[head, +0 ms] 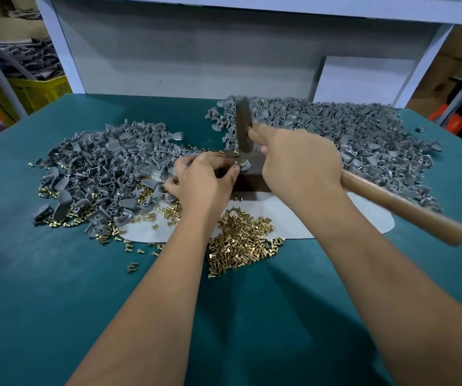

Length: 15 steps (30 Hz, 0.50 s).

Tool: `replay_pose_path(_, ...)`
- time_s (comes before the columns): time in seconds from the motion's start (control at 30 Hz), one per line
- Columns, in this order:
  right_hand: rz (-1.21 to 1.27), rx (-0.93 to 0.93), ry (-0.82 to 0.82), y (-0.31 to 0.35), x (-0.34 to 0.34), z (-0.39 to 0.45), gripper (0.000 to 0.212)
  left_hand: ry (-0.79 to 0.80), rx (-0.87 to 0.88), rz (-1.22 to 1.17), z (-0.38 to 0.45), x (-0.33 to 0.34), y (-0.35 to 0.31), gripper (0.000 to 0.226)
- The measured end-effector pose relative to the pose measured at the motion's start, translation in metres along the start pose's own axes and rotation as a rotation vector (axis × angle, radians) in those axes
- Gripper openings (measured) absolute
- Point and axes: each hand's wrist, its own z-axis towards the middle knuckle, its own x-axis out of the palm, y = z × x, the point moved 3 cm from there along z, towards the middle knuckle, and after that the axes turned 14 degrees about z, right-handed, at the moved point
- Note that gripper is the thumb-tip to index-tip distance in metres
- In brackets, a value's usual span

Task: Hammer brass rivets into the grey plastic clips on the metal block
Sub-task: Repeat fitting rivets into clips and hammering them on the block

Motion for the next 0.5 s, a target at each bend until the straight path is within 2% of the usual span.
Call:
replay_pose_path(0.07, 0.010, 0.012, -0.081, 0.001, -0.002, -0.007, 0.055, -0.016, -0.002, -0.006, 0.000, 0.001, 0.000, 0.013)
replay_pose_path(0.2, 0.006, -0.014, 0.016, 0.001, 0.008, -0.012, 0.056, -0.035, 0.020, 0.009, -0.001, 0.000, 0.000, 0.014)
replay_pose_path(0.33, 0.003, 0.008, -0.090, 0.004, 0.000, -0.015, 0.054, -0.064, 0.021, 0.012, -0.002, 0.001, -0.001, 0.012)
replay_pose_path(0.43, -0.034, -0.034, 0.024, 0.003, 0.009, -0.019, 0.056, -0.066, 0.043, 0.006, -0.001, -0.001, -0.002, 0.011)
replay_pose_path(0.5, -0.022, 0.007, 0.021, 0.000, 0.006, -0.014, 0.055, -0.060, 0.043, 0.009, -0.001, -0.001, -0.002, 0.011)
